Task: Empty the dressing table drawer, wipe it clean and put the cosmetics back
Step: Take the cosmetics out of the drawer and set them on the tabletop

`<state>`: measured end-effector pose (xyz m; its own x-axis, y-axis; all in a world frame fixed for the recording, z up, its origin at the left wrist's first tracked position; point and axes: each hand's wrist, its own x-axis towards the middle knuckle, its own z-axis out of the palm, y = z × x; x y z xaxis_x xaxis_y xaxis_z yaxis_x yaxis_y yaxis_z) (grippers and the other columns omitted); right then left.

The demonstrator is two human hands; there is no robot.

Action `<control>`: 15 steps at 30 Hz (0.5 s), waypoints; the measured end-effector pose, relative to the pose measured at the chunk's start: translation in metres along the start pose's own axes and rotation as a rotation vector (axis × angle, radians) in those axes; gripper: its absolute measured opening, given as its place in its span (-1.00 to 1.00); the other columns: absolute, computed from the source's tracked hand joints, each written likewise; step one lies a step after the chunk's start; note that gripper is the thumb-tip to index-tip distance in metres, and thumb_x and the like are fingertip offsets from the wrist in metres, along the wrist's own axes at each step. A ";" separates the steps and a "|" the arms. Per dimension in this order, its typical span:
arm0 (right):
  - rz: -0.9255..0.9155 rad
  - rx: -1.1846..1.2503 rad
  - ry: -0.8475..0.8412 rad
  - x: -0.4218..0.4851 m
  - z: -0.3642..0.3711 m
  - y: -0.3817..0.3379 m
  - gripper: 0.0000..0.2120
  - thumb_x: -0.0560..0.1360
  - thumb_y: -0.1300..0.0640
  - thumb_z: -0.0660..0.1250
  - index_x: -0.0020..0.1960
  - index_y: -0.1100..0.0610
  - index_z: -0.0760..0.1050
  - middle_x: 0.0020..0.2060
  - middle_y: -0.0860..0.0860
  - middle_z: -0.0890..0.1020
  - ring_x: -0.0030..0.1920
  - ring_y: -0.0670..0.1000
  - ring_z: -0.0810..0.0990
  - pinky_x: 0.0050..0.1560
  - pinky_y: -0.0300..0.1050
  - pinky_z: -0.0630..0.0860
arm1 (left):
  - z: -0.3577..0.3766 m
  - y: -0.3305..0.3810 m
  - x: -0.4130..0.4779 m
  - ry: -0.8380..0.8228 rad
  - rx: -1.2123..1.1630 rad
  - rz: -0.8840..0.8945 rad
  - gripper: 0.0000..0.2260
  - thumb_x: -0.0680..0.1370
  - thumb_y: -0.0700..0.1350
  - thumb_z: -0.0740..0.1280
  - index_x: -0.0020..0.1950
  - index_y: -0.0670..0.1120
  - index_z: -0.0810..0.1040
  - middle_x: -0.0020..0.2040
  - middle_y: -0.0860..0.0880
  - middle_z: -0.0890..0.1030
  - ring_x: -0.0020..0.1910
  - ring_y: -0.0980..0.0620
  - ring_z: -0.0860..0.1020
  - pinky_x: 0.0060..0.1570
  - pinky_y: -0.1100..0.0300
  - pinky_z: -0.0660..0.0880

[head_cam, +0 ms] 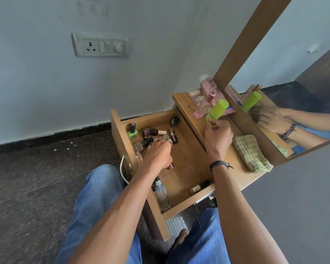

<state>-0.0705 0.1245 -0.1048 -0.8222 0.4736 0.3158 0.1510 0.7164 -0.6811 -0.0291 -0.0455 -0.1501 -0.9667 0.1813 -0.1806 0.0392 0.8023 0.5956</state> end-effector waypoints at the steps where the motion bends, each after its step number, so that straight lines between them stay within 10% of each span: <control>1: -0.008 0.020 0.009 -0.002 0.000 -0.001 -0.80 0.53 0.21 0.34 0.08 0.12 0.71 -0.03 -0.06 0.59 -0.07 -0.02 0.59 -0.03 -0.14 0.47 | -0.001 0.000 0.000 0.010 -0.012 -0.001 -0.56 0.52 -0.39 0.32 0.38 -0.12 0.54 0.41 -0.09 0.47 0.33 -0.10 0.47 0.31 -0.01 0.48; 6: -0.262 0.069 0.060 -0.037 -0.003 0.004 -0.86 0.52 0.23 0.34 -0.01 0.15 0.68 -0.06 0.00 0.62 -0.12 0.02 0.60 -0.09 -0.02 0.58 | -0.011 0.005 0.000 0.159 -0.203 -0.089 -0.66 0.55 -0.38 0.34 0.27 -0.11 0.62 0.32 -0.11 0.58 0.24 -0.09 0.58 0.14 0.09 0.56; 15: -0.308 -0.153 -0.477 -0.108 0.024 0.016 -0.66 0.55 0.01 0.44 0.30 0.06 0.60 0.14 -0.03 0.56 0.15 0.01 0.47 0.10 -0.15 0.42 | -0.030 -0.001 0.004 0.376 -0.598 -0.277 -0.59 0.49 -0.46 0.20 0.16 -0.09 0.66 0.04 0.04 0.64 0.03 0.07 0.59 0.06 0.11 0.57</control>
<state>0.0073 0.0728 -0.1657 -0.9915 -0.0259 0.1275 -0.0858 0.8671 -0.4906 -0.0405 -0.0629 -0.1276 -0.9465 -0.2742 -0.1699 -0.2576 0.3256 0.9097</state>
